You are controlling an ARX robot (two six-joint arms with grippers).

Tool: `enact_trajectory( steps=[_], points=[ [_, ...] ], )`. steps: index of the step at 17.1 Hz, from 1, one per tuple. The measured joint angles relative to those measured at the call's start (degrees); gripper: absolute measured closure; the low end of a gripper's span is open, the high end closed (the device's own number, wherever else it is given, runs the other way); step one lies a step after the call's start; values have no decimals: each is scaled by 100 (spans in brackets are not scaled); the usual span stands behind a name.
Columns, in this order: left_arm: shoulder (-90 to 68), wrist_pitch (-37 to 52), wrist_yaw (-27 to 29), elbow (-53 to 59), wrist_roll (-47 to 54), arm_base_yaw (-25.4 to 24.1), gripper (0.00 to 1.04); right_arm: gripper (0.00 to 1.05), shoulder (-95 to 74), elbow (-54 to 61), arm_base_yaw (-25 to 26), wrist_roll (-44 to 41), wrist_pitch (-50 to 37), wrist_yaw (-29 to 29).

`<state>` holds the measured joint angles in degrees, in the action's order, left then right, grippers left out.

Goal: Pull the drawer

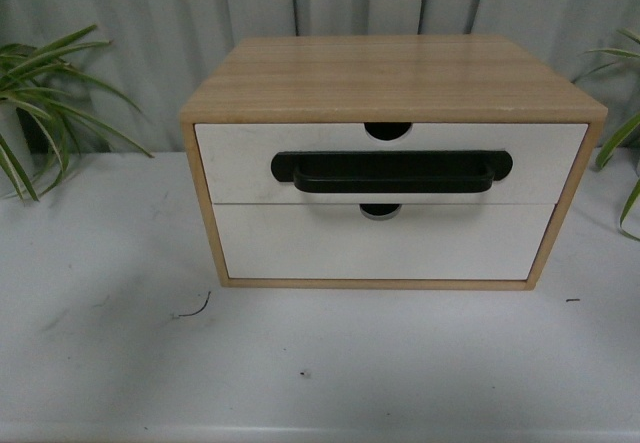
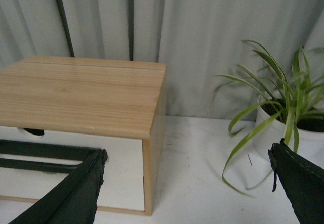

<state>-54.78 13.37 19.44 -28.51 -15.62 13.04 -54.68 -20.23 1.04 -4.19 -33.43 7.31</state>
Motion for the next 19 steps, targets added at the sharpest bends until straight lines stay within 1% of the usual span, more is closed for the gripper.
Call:
enact_trajectory(
  steps=[1, 2, 3, 4, 6, 7, 8, 9, 11, 13, 14, 16, 18, 19],
  points=[
    [-358, 92, -131, -247, 160, 83, 7, 6, -339, -205, 0, -203, -111, 66],
    [-822, 173, -352, -581, 396, 164, 7, 6, -925, -566, 4, -645, -133, 251],
    [-1119, 164, -568, -817, 560, 216, 7, 6, -1176, -726, 9, -868, -103, 358],
    [-1484, 13, -922, -1167, 782, 275, 7, 6, -1593, -1047, 11, -1480, -4, 599],
    [-1919, -302, -1464, -1679, 1250, 326, 7, 6, -1937, -1381, 15, -2236, 2, 780],
    [-2151, -566, -1805, -2041, 1635, 337, 7, 6, -2116, -1672, 15, -2865, 144, 992],
    [-2312, -817, -2079, -2367, 1939, 341, 7, 6, -2194, -1871, 15, -3296, 323, 1217],
    [-2505, -1209, -2439, -2850, 2343, 396, 7, 6, -2267, -2100, 15, -3899, 688, 1534],
    [-2865, -2153, -2955, -3727, 3292, 601, 7, 6, -2505, -2664, 15, -5143, 1613, 2063],
    [-3134, -2859, -3228, -4057, 3919, 817, 7, 6, -2710, -3025, 52, -6008, 2321, 2258],
    [-3279, -3265, -3353, -4129, 4293, 964, 7, 6, -2822, -3195, 52, -6653, 2765, 2304],
    [-3355, -3519, -3377, -4164, 4522, 1058, 7, 6, -2865, -3268, 52, -6863, 2933, 2315],
    [-3563, -3908, -3381, -4236, 5005, 1252, 7, 6, -3049, -3526, 46, -7834, 3523, 2315],
    [-3705, -3952, -3346, -4304, 5211, 1357, 7, 6, -3132, -3635, 33, -8341, 3847, 2297]
  ],
)
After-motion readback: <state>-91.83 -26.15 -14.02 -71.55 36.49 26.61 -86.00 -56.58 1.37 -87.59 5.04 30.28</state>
